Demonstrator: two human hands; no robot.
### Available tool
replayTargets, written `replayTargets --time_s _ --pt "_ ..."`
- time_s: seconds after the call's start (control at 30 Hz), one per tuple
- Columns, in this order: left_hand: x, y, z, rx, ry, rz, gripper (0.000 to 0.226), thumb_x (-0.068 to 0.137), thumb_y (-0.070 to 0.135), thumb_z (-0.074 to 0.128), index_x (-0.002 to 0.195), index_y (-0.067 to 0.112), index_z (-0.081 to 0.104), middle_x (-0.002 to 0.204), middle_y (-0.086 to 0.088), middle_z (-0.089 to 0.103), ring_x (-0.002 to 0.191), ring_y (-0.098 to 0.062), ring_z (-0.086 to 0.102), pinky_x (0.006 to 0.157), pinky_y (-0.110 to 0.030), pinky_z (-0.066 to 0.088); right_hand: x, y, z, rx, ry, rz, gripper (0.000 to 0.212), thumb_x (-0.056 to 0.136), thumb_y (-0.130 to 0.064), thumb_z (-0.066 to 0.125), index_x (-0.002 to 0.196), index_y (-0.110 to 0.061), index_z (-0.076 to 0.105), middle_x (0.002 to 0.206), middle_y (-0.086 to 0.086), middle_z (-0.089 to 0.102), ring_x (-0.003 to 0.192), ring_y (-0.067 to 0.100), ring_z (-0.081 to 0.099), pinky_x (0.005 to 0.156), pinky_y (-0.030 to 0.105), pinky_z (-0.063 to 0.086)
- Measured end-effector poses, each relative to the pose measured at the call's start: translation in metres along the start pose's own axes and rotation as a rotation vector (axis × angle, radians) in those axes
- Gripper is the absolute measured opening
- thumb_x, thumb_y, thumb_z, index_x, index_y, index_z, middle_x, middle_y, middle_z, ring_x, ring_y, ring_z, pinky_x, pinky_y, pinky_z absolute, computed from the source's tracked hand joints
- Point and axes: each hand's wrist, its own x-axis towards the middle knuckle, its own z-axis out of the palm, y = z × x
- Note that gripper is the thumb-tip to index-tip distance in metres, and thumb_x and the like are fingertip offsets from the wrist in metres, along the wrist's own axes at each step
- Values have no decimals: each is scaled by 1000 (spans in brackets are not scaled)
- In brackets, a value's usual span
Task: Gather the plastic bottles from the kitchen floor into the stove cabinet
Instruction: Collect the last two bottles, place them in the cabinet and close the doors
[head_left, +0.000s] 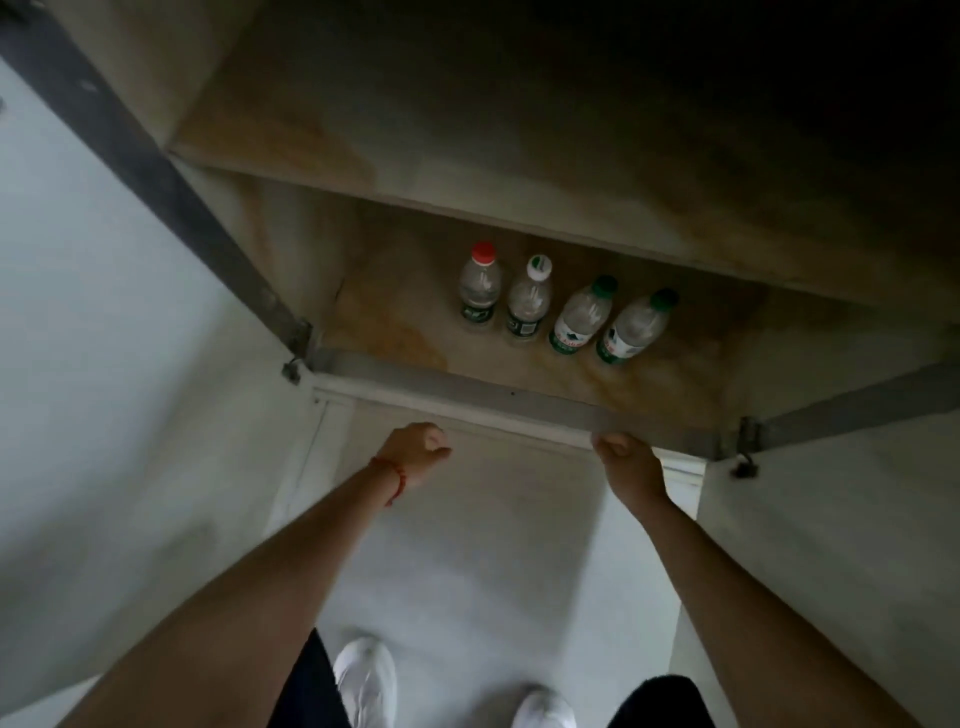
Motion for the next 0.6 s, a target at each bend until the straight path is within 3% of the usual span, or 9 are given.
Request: replayTargets --time_s 0.1,0.17,0.3,0.4,0.5,0.6 --pt "-60 -5 2 -66 -78 -96 34 86 22 60 115 4 62 123 -12 63 116 -23 58 97 -26 42 -43 -5 -6 -18 -201 127 35 91 -33 50 108 -6 65 113 18 67 96 26 59 83 32 43" --pt "-105 -7 -1 -172 -102 -178 31 85 19 60 111 2 64 119 -16 65 111 -26 61 96 -31 46 -79 -15 -15 21 -283 194 36 90 -32 52 109 -5 64 113 19 67 101 29 61 87 37 46" --pt "-196 1 -20 -359 -105 -313 22 85 18 58 101 5 67 98 -16 69 86 -22 64 75 -26 49 -158 -47 -42 113 -344 287 32 90 -27 53 103 0 64 100 19 70 86 27 63 88 40 50" --pt "-261 18 -45 -399 -121 -347 11 85 16 57 89 9 64 86 -10 64 78 -21 61 58 -21 48 -210 -78 -67 206 -379 364 15 90 -25 54 93 -11 61 95 15 67 84 24 60 82 38 49" --pt "-321 28 -68 -343 -150 -368 16 84 18 54 84 7 67 84 -15 68 80 -24 64 76 -29 51 -257 -104 -93 232 -408 399 16 91 -22 53 99 -11 60 94 13 65 86 24 59 87 42 49" --pt "-371 28 -90 -266 -184 -424 25 84 21 50 87 4 68 102 -18 69 98 -30 63 80 -31 48 -297 -124 -119 258 -406 432 16 91 -22 53 100 -10 60 93 12 65 87 25 60 82 36 47"
